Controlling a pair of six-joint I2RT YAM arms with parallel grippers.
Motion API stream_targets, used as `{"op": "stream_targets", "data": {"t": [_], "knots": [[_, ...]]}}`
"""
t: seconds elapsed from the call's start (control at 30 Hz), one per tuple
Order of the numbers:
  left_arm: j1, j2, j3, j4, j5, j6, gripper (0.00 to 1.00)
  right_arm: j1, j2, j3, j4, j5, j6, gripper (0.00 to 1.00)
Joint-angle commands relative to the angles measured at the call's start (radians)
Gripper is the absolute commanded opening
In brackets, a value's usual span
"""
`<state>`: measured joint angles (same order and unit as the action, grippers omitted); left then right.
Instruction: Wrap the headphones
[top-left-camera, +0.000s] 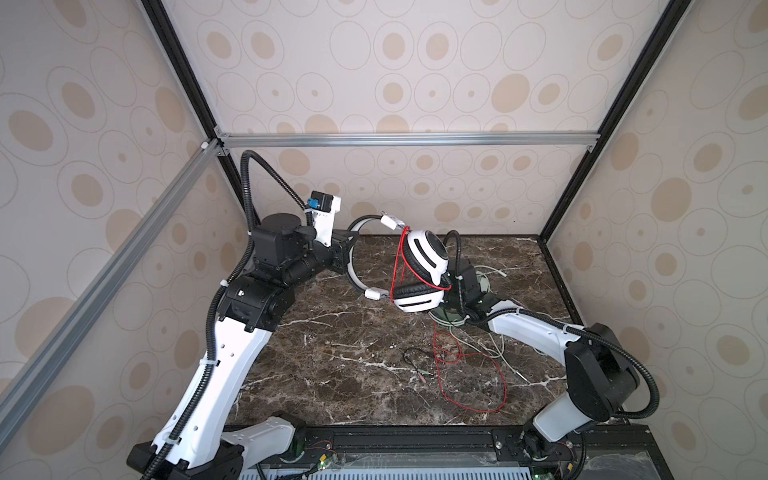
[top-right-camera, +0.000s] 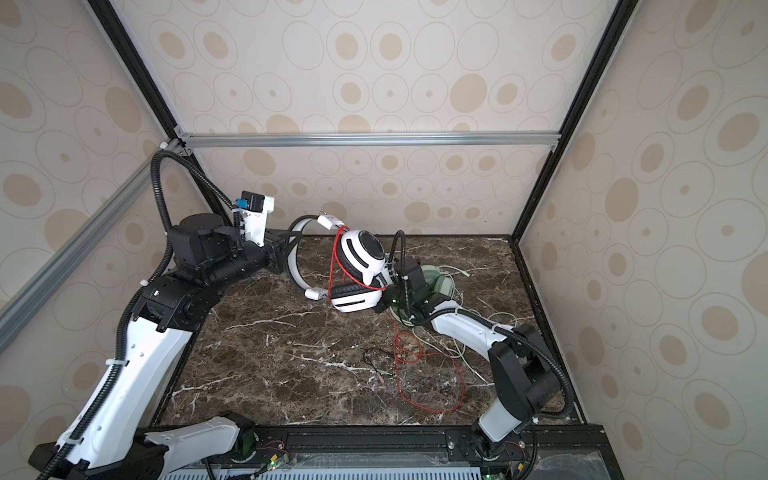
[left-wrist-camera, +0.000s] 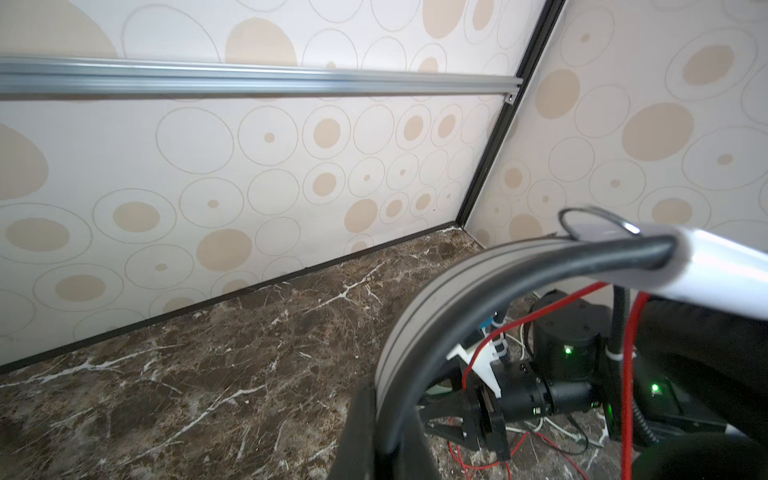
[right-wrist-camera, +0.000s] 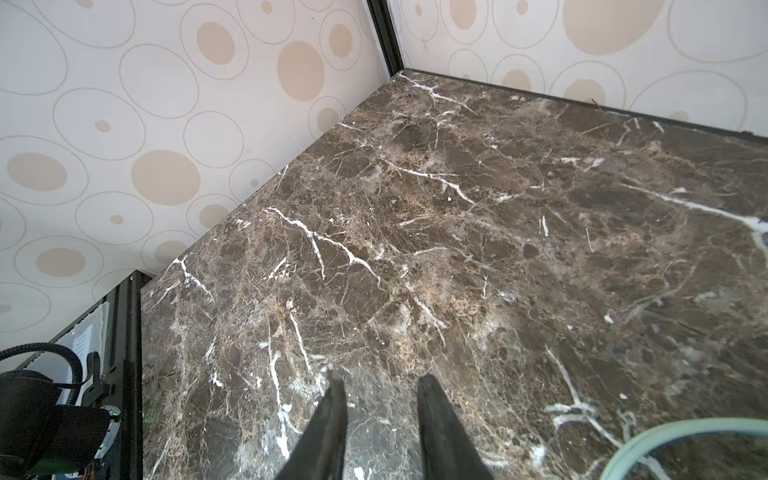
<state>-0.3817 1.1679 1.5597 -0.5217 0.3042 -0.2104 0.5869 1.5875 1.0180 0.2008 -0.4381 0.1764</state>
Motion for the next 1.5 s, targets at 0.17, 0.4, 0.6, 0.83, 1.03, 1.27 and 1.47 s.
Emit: {"op": "stream_targets", "data": {"t": [0.17, 0.4, 0.6, 0.83, 1.03, 1.27, 1.47], "knots": [[0.010, 0.011, 0.087, 0.178, -0.035, -0.137, 0.00, -0.008, -0.008, -0.076, 0.101, -0.004, 0.077, 0.25], [0.013, 0.063, 0.116, 0.240, -0.048, -0.193, 0.00, -0.008, 0.032, -0.120, 0.176, -0.022, 0.134, 0.21], [0.019, 0.089, 0.145, 0.236, -0.084, -0.216, 0.00, -0.005, 0.071, -0.163, 0.244, -0.015, 0.187, 0.21], [0.049, 0.088, 0.146, 0.243, -0.177, -0.261, 0.00, -0.002, 0.069, -0.194, 0.244, 0.011, 0.193, 0.09], [0.095, 0.083, 0.132, 0.225, -0.253, -0.304, 0.00, 0.005, 0.015, -0.214, 0.191, 0.056, 0.175, 0.00], [0.131, 0.082, 0.111, 0.163, -0.390, -0.379, 0.00, 0.100, -0.099, -0.174, -0.115, 0.245, 0.010, 0.00], [0.184, 0.109, 0.112, 0.136, -0.440, -0.409, 0.00, 0.220, -0.179, -0.118, -0.344, 0.386, -0.138, 0.00]]}}
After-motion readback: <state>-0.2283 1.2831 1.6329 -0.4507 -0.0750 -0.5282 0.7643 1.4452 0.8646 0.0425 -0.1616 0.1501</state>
